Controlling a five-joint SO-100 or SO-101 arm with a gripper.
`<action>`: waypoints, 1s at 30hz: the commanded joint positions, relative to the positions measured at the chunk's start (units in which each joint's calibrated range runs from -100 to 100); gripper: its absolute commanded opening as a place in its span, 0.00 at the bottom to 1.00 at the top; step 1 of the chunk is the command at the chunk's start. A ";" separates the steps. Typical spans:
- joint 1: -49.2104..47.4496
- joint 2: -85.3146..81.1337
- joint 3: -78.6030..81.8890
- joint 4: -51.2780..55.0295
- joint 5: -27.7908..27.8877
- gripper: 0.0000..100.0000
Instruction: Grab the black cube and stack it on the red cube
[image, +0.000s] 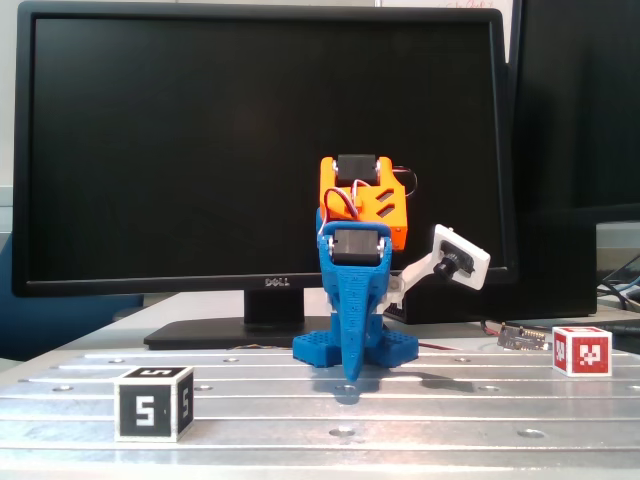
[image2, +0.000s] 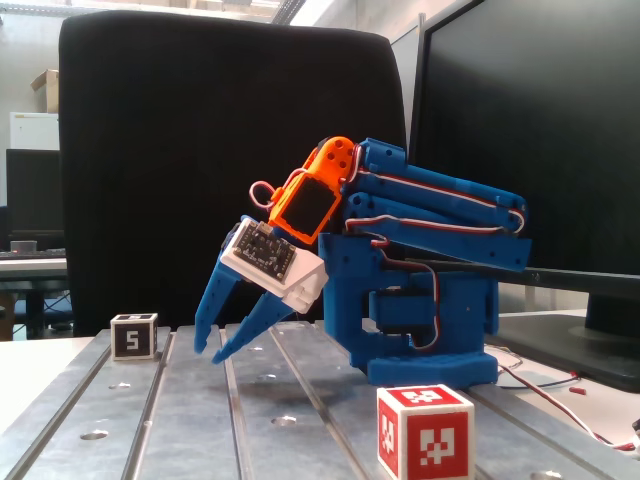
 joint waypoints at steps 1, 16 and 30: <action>-0.17 0.25 0.27 0.24 -0.24 0.05; -0.09 0.16 0.27 -0.02 -0.45 0.06; -0.02 0.16 0.18 -4.98 -3.45 0.01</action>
